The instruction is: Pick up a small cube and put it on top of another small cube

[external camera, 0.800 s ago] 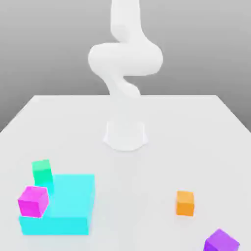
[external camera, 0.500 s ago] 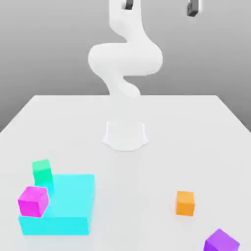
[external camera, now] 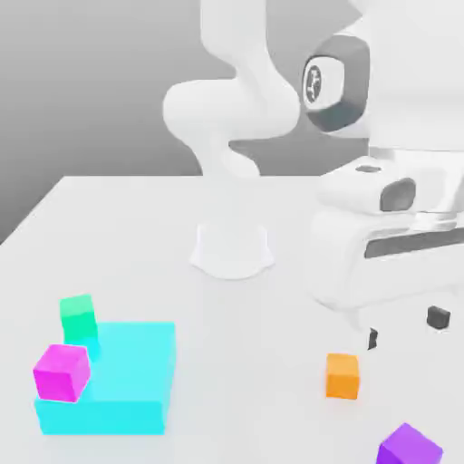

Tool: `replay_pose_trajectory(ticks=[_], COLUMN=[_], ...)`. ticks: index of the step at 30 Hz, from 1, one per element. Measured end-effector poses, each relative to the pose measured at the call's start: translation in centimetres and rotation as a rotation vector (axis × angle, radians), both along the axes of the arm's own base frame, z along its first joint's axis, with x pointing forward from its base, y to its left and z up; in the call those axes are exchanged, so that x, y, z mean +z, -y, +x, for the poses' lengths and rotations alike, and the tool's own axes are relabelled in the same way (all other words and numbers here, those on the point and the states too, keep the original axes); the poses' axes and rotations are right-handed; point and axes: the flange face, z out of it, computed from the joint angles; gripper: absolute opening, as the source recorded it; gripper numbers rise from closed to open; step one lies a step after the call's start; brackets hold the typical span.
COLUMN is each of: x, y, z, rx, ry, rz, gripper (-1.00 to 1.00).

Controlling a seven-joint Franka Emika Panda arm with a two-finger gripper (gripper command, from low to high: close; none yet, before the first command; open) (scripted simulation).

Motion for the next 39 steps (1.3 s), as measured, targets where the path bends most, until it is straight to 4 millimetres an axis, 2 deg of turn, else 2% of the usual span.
replay_pose_trajectory(ticks=[6, 10, 11, 16, 17, 19, 22, 23, 27, 31, 33, 36, 37, 39], x=[-10.3, -16.5, -17.5, -17.5, -18.0, -16.5, -12.4, -11.4, -8.5, -6.0, -4.9, -3.2, -2.7, -1.7], y=[-3.8, -4.3, -4.3, -4.3, -4.3, -4.3, -4.1, -2.3, 7.6, 16.7, 21.9, 30.2, 32.4, 35.1], z=[-1.7, -2.1, -2.1, -2.1, -2.2, -2.1, -2.1, -1.9, -1.6, -3.4, -5.0, -9.0, -10.6, -13.5], rx=[0.118, 0.133, 0.134, 0.134, 0.135, 0.134, 0.127, 0.066, -0.282, -0.628, -0.821, -1.155, -1.264, -1.449], ry=[-0.142, -0.161, -0.162, -0.162, -0.163, -0.163, -0.163, -0.162, -0.155, -0.145, -0.139, -0.127, -0.122, -0.114], rz=[0.0, 0.003, 0.002, 0.003, 0.003, 0.003, 0.002, 0.0, -0.004, 0.007, 0.019, 0.047, 0.059, 0.084], gripper=[0.0, 0.0, -1.0, -1.0, -1.0, -1.0, -1.0, -1.0, -1.0, -1.0, -1.0, -1.0, -1.0, -1.0])
